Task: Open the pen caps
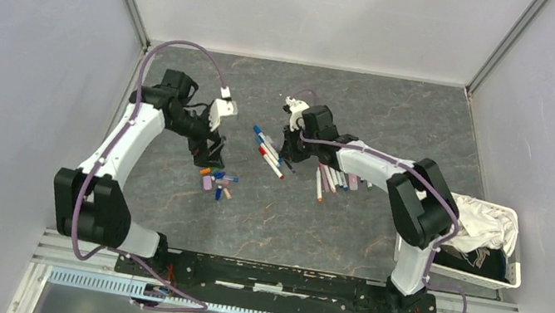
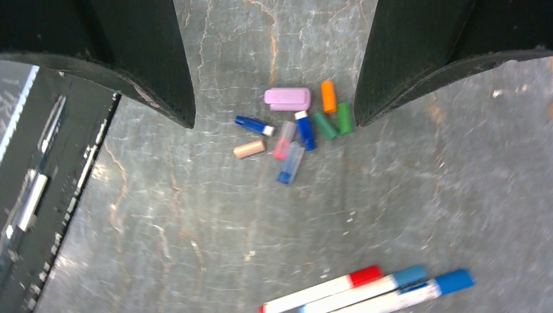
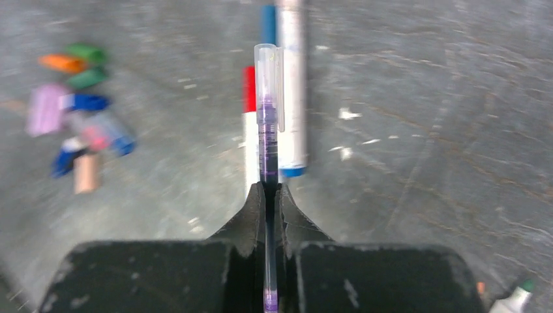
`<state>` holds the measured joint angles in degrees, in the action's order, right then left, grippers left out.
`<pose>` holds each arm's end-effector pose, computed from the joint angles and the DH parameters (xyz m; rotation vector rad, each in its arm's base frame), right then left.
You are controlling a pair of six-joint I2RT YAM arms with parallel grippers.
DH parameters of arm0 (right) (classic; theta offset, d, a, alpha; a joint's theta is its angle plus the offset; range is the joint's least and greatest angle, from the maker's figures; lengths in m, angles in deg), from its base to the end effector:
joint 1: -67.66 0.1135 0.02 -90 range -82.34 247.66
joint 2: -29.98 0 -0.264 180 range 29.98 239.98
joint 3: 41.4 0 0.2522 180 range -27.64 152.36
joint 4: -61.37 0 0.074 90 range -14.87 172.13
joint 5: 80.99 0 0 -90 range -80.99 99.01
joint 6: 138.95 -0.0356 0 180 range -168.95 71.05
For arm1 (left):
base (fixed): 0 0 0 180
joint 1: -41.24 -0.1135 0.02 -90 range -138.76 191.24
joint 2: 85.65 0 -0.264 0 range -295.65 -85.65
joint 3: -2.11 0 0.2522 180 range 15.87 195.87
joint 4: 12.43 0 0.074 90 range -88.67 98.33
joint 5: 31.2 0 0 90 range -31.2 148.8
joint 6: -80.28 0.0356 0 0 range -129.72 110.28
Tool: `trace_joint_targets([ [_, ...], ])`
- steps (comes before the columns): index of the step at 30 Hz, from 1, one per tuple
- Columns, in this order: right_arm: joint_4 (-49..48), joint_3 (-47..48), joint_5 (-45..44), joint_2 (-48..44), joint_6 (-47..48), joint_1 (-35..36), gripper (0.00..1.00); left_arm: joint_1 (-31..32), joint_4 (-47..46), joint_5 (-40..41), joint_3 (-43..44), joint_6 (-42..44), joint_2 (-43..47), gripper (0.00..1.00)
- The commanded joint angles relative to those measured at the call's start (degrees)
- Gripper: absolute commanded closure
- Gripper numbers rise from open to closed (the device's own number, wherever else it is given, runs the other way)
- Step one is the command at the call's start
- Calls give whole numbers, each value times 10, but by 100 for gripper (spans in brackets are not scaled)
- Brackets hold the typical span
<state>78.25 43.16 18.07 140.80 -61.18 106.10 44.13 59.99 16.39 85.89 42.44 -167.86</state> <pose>0.3252 0.2653 0.1740 -0.6233 2.3145 0.6158 0.2677 -0.0376 0.2872 1.2760 2.1011 -0.6926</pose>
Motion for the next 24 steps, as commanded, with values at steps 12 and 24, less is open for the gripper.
trace_joint_targets([
  [12, -27, -105, 470, -120, -101, 2, 100, 153, 26, -17, -56, 239, 78, 9],
  [24, -78, -87, 496, -93, -147, 23, 100, 243, -37, 56, -102, 195, 68, 37],
])
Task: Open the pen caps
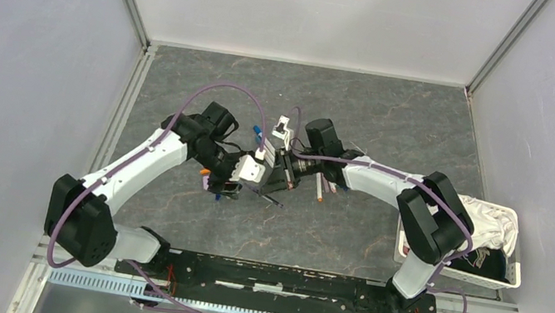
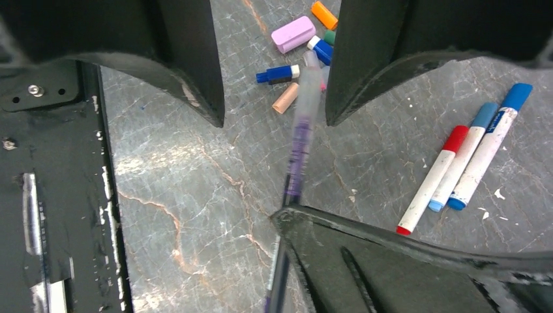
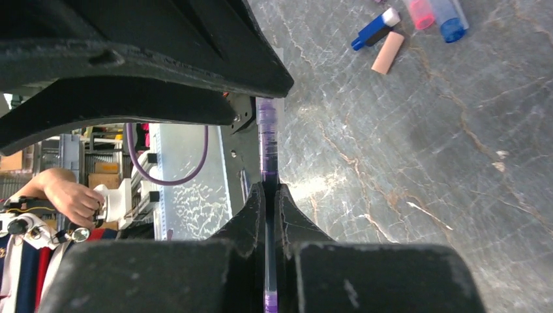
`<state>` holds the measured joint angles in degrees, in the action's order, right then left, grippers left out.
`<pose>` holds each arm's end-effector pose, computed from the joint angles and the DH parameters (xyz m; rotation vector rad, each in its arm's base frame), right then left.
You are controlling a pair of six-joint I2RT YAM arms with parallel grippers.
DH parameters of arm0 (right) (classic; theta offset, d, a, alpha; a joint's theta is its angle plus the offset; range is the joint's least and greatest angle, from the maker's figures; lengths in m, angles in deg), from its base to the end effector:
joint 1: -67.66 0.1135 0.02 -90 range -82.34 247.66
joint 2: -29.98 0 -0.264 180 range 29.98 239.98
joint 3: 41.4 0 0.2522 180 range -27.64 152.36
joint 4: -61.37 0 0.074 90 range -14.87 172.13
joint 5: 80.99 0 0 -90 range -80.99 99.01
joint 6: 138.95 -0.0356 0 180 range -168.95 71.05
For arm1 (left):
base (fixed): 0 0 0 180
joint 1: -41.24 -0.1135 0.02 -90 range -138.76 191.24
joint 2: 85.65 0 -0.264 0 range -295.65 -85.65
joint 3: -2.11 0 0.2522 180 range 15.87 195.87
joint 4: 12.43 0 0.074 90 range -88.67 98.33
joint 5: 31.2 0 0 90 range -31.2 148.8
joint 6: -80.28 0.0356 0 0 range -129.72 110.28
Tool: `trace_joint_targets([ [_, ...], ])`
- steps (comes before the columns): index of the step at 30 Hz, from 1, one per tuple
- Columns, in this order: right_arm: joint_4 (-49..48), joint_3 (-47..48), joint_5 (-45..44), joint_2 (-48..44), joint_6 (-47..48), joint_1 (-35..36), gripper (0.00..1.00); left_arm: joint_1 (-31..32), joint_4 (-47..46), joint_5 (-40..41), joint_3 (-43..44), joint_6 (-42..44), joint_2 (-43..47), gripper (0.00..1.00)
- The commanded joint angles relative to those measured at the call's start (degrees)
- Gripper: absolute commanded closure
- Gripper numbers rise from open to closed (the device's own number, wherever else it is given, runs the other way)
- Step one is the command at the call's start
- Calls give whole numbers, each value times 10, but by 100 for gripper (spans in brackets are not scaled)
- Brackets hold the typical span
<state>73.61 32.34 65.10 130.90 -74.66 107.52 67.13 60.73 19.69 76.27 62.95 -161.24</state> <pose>0.2627 0.2578 0.1979 -0.8866 2.2854 1.6729 0.2002 -0.1221 0.2649 2.0091 1.5679 -0.6932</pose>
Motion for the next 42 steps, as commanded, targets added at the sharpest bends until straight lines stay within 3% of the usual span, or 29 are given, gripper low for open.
trace_joint_targets([
  [1, -32, 22, 26, 6, -14, 9, 100, 15, -49, 27, -7, -12, 0, 39],
  [9, -78, 10, 32, 11, -52, 16, 100, 29, -57, 43, -14, -17, -5, 77],
  [10, -86, 9, 32, 13, -58, 19, 96, 32, -54, 45, -16, -16, -4, 82],
  [12, -94, 13, 31, 22, -67, 27, 73, 37, -51, 50, -15, -15, -1, 97],
  [15, -86, 37, 42, 50, -67, 47, 58, 42, -46, 54, -12, -13, 2, 98],
  [17, -67, 57, 46, 69, -58, 58, 54, 47, -46, 57, -9, -12, 5, 98],
  [20, -57, 73, 46, 85, -57, 62, 59, 54, -40, 63, -6, -8, 9, 98],
  [25, -71, 58, 30, 81, -68, 56, 99, 61, -23, 83, -12, 12, 15, 98],
  [31, -54, -17, 28, 33, -40, 26, 100, 55, -14, 186, -22, 50, 18, 98],
  [34, -2, -61, 20, -7, 10, 15, 100, 7, -5, 229, -12, 100, 15, 98],
  [38, 32, -118, 10, -47, 49, -2, 100, -79, 20, 227, 43, 158, -6, 98],
  [42, 29, -126, -2, -59, 48, -12, 100, -86, 11, 190, 61, 149, -11, 98],
])
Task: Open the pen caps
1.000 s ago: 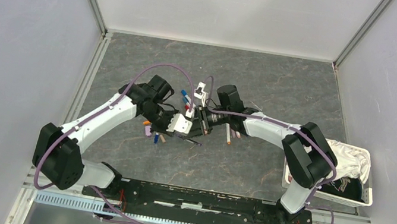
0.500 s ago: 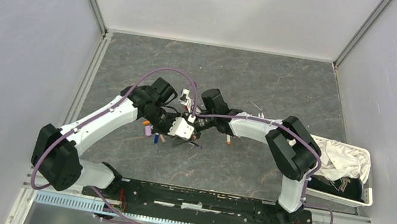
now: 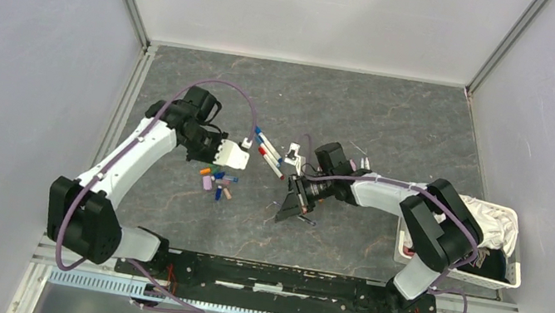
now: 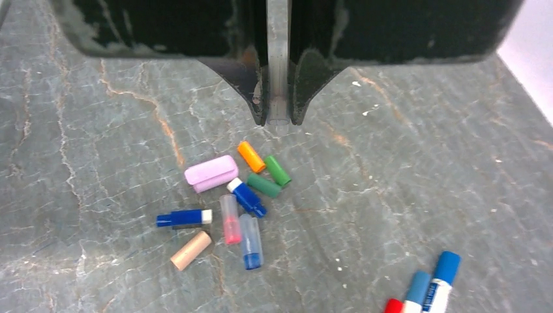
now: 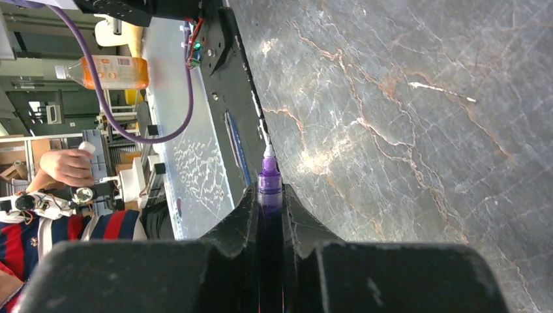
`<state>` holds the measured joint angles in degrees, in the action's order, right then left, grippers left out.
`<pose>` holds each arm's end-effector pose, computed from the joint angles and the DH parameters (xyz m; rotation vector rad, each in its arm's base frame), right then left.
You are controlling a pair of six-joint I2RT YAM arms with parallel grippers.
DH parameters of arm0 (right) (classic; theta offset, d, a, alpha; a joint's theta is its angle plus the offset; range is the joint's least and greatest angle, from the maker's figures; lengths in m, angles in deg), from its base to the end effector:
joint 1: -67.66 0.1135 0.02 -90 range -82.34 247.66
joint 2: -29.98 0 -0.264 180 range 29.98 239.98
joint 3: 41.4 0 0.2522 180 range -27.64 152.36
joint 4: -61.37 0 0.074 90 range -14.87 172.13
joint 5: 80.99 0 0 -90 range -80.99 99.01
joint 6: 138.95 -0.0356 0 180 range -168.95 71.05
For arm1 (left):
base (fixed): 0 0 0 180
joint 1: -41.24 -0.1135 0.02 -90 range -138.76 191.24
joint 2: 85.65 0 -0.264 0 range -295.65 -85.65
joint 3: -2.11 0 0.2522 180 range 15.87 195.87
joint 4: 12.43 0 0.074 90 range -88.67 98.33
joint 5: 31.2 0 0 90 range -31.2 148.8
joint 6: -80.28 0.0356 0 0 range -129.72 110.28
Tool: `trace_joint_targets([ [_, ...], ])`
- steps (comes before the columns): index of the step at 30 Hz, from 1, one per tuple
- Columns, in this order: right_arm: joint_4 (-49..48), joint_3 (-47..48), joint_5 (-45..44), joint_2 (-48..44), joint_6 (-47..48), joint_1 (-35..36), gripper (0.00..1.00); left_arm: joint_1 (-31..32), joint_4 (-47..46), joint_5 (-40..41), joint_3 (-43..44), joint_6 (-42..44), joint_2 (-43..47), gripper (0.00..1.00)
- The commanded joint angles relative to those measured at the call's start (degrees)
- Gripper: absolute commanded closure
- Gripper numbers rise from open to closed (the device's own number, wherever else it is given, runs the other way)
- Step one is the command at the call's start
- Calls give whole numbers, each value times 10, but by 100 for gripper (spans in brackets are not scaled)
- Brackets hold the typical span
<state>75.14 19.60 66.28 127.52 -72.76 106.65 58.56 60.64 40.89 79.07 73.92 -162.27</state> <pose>0.2274 0.2226 0.1533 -0.8388 2.4728 1.6757 0.2288 -0.0828 0.2688 2.1379 1.6793 -0.1328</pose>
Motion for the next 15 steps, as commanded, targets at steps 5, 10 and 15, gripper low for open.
trace_joint_targets([
  [5, 97, 71, -150, -20, 71, -21, 98, 6, -50, -100, -8, -26, -13, 98],
  [10, 106, 96, -377, -33, 61, -27, 95, 9, -120, -129, -28, -101, -66, 98],
  [15, 63, 91, -496, -21, 19, -28, 93, 11, -189, -116, -40, -149, -124, 98],
])
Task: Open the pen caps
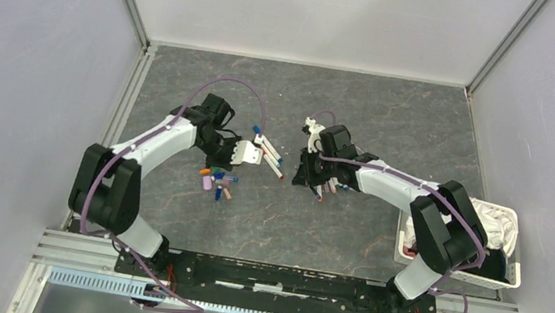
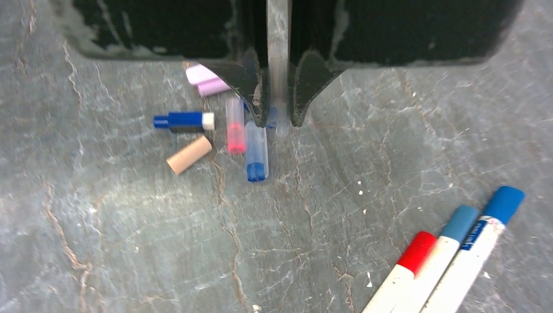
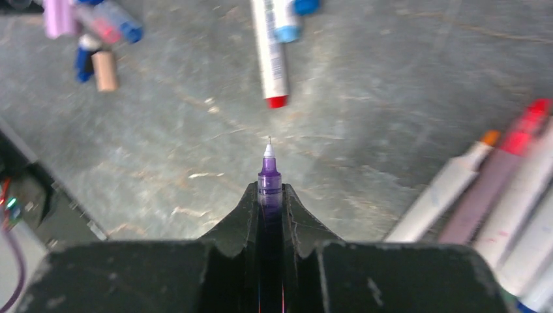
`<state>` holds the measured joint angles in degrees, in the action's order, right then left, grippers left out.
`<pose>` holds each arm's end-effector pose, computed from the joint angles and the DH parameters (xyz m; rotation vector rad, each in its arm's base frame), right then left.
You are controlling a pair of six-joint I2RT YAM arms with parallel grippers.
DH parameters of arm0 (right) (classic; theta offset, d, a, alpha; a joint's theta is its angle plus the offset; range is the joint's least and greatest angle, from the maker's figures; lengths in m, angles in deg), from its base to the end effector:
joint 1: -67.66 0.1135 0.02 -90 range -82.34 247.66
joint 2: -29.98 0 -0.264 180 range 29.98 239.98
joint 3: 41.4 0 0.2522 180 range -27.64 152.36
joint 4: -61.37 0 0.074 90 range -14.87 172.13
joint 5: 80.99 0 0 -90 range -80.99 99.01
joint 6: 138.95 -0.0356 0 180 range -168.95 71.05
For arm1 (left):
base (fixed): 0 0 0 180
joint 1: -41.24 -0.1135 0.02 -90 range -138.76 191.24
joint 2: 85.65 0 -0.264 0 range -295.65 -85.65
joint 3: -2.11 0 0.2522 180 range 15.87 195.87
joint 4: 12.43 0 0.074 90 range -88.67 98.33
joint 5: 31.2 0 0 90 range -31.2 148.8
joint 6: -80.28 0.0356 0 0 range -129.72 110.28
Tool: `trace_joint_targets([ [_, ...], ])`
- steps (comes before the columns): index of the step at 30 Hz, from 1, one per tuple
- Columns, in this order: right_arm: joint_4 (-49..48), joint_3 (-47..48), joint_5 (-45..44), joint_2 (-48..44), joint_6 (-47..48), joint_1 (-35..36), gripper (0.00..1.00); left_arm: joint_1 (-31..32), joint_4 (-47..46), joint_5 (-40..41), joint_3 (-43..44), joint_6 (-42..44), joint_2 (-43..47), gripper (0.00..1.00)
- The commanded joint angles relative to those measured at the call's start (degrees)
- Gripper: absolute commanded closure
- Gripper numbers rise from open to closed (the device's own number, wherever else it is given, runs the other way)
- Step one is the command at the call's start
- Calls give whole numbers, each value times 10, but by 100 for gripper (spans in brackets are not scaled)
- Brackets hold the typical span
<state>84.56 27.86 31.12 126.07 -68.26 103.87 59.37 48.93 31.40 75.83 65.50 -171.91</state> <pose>0.2679 0.2127 0.1802 -0.5562 2.5059 0.8765 0.2593 -0.1022 0.2207 1.9863 1.7481 -0.3876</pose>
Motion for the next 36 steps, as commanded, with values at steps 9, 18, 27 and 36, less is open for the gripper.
trace_joint_targets([
  [9, -51, 19, -218, 54, -40, 7, 88, 4, -100, -5, -20, -86, -86, 91],
  [18, -42, 18, -272, 73, -40, 20, 73, 4, -95, -3, -23, -88, -109, 81],
  [27, -33, -5, -312, 42, -23, 27, 71, 4, -63, -13, -10, -91, -93, 66],
  [36, 5, 21, -372, 6, 24, 44, 70, 4, 18, -52, 55, -92, -46, 58],
])
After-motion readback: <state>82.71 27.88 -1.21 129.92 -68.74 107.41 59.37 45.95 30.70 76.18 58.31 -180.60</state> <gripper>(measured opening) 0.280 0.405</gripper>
